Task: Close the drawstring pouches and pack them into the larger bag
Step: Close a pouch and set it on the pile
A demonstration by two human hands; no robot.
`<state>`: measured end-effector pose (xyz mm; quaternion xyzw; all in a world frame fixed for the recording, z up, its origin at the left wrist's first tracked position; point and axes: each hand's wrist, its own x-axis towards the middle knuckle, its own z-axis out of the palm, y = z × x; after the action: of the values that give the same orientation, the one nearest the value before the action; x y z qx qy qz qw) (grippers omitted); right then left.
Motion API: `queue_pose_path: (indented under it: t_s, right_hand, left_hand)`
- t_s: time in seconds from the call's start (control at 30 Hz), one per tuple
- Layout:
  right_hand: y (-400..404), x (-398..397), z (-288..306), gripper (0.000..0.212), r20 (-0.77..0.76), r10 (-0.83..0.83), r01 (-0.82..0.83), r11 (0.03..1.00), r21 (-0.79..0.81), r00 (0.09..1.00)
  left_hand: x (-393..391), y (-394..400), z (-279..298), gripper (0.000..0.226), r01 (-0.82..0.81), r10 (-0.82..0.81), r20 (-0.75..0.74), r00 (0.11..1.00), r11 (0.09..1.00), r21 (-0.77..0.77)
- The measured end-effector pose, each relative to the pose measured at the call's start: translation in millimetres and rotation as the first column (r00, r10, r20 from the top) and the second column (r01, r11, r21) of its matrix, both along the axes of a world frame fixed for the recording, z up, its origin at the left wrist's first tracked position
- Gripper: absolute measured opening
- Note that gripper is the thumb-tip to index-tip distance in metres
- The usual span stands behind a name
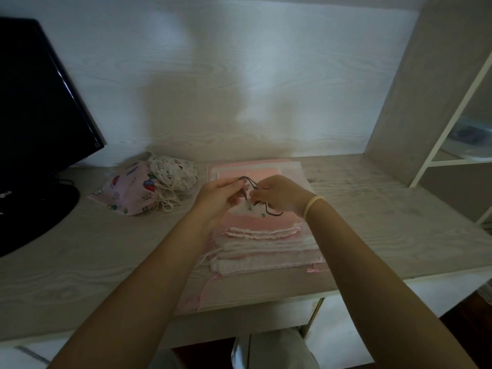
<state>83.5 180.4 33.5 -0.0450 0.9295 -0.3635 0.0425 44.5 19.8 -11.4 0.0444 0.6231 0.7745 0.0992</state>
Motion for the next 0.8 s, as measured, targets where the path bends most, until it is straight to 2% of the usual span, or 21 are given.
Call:
queue_pose_path:
  t_s: [0.07,0.2,0.23,0.3,0.37,0.43,0.5,0.6,0.7,0.73,0.8]
  right_hand:
    - [2,0,-2,0.028,0.025,-0.009,0.01,1.0,-0.028,1.0]
    - [2,0,-10,0.027,0.126,0.021,-0.012,0.997,-0.07,0.992]
    - [2,0,-10,0.027,0.13,0.034,-0.024,0.996,-0.081,0.991]
    - [4,0,-8,0.027,0.113,0.05,-0.03,0.985,-0.169,0.992]
    - [6,-4,-5,0.025,0.079,0.046,-0.018,0.947,-0.322,0.996]
    - [6,-11,-2,0.028,0.009,-0.004,0.008,0.924,-0.383,1.0]
    - [3,-19,0,0.03,-0.048,-0.061,0.04,0.931,-0.362,0.997]
    - [-6,-28,3,0.023,-0.039,-0.094,0.073,0.929,-0.364,0.995]
    - [-16,-35,5,0.026,-0.032,-0.092,0.073,0.924,-0.375,0.995]
    - [-20,-36,5,0.028,-0.033,-0.075,0.056,0.92,-0.388,0.997]
    - [-24,-37,4,0.048,-0.032,-0.057,0.039,0.91,-0.412,0.998]
  left_hand:
    - [-1,0,1,0.017,0.062,-0.067,0.045,0.997,0.993,0.097]
    - [0,1,1,0.012,0.1,-0.116,0.087,0.989,0.981,0.166]
    - [0,1,0,0.012,0.091,-0.103,0.088,0.991,0.987,0.13]
    - [1,3,-4,0.012,0.048,-0.046,0.046,0.998,0.998,-0.047]
    - [2,4,-9,0.011,0.005,-0.01,-0.022,1.0,0.975,-0.222]
    - [3,5,-9,0.012,0.014,-0.037,-0.066,0.997,0.948,-0.318]
    - [3,4,-6,0.015,0.069,-0.11,-0.085,0.99,0.918,-0.391]
    - [0,4,-5,0.019,0.17,-0.238,-0.078,0.968,0.855,-0.49]
    - [0,3,-8,0.016,0.159,-0.249,-0.09,0.964,0.816,-0.556]
    - [0,3,-8,0.018,0.14,-0.246,-0.106,0.963,0.801,-0.582]
    - [-2,1,-10,0.02,0.136,-0.225,-0.095,0.97,0.821,-0.555]
